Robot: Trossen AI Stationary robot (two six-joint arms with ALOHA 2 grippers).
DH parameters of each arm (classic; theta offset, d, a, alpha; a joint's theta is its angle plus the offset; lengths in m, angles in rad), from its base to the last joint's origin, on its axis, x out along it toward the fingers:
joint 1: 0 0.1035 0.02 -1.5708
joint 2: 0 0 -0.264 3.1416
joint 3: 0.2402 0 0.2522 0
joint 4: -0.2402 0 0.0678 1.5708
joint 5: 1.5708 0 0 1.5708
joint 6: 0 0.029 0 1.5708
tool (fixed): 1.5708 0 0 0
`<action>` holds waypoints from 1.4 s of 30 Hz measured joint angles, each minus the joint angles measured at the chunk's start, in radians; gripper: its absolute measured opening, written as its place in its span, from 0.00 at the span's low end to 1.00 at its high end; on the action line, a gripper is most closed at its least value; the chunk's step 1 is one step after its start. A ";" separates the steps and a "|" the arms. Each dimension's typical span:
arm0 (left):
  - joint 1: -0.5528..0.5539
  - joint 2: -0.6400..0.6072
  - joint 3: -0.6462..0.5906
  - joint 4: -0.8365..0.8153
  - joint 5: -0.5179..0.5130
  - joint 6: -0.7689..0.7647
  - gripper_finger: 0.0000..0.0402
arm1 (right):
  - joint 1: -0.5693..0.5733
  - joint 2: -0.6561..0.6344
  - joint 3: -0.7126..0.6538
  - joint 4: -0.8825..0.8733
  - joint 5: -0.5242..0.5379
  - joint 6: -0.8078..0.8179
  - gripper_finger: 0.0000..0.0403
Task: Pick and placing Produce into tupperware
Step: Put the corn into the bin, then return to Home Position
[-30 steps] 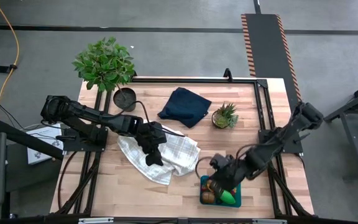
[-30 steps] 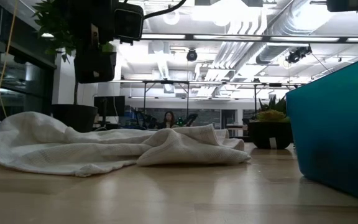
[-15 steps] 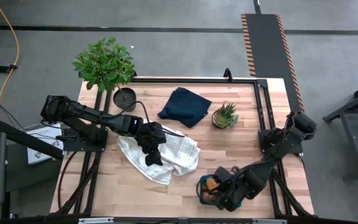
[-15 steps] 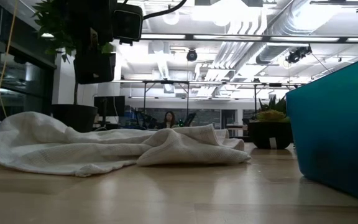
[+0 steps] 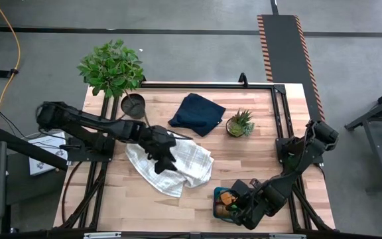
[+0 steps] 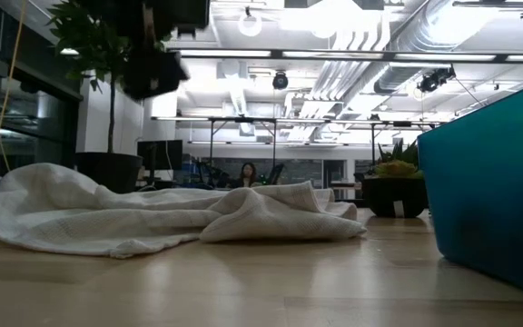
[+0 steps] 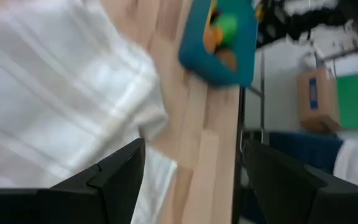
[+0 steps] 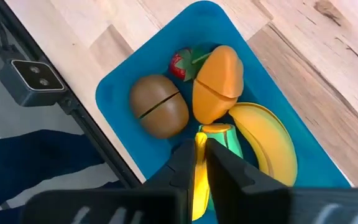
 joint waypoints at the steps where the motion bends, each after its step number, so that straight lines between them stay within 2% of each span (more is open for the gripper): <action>1: 0.000 -0.023 0.000 0.002 -0.027 0.007 0.65 | 0.000 0.000 0.000 0.004 0.000 -0.002 0.07; 6: 0.000 -0.142 0.000 -0.012 -0.136 0.045 0.65 | -0.001 0.000 0.000 -0.022 0.000 0.003 0.19; 11: -0.001 -0.258 0.000 -0.031 -0.227 0.092 0.65 | 0.000 0.000 0.000 -0.045 0.002 -0.004 0.26; 14: -0.019 -0.331 0.000 -0.035 -0.302 0.133 0.65 | 0.000 0.000 0.000 -0.054 -0.001 -0.004 0.27; 23: -0.128 -0.589 0.001 -0.052 -0.612 0.199 0.65 | -0.001 0.000 0.000 -0.022 -0.029 -0.004 0.27; 31: -0.200 -0.819 0.000 -0.172 -0.814 0.256 0.65 | -0.002 -0.012 0.000 -0.005 -0.053 0.012 0.27; 37: -0.210 -0.949 -0.012 -0.235 -0.863 0.289 0.65 | 0.000 -0.055 0.000 -0.004 -0.055 0.033 0.27; 42: -0.209 -1.064 -0.122 -0.200 -0.864 0.281 0.65 | 0.002 -0.116 0.000 0.001 0.017 0.061 0.27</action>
